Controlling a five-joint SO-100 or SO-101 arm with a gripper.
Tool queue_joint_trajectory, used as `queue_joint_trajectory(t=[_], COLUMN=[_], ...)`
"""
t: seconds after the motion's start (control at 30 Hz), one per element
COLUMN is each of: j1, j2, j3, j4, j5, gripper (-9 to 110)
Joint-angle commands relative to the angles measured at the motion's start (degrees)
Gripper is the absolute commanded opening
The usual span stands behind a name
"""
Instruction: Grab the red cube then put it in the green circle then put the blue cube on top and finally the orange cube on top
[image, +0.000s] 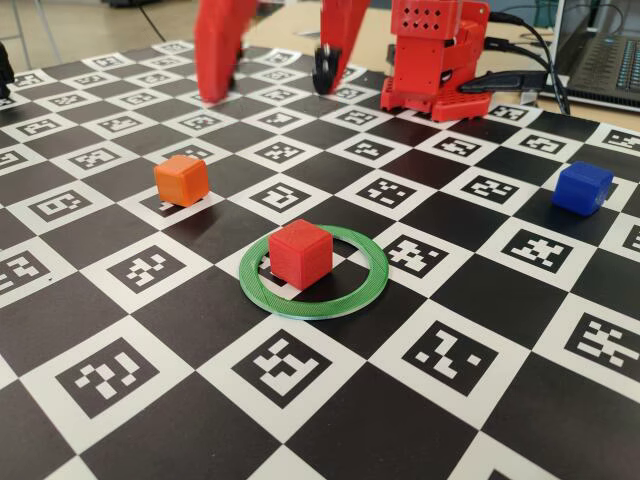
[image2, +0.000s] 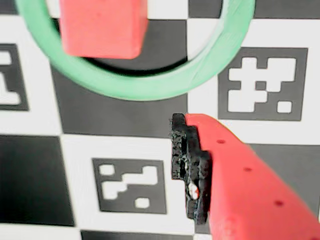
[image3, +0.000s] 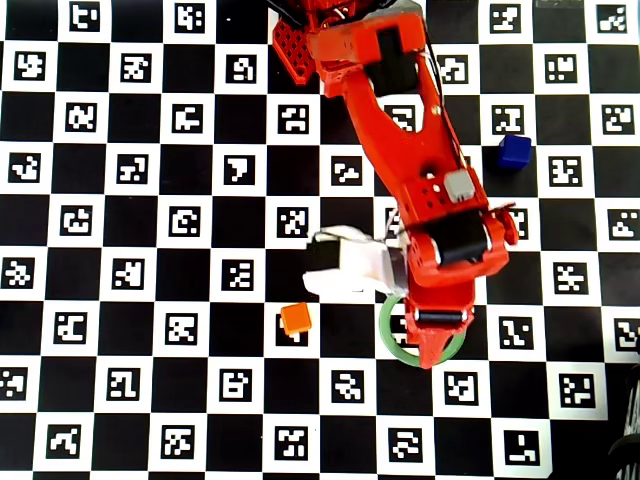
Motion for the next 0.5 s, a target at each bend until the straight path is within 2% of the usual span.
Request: queue_joint_trajectory(t=[0.0,0.47], j1=[1.93,3.43], j2=[13.54,33.66], j3=[4.13,33.05], j4=[1.23,4.48], j5=[-0.09,1.85], gripper=[44,45])
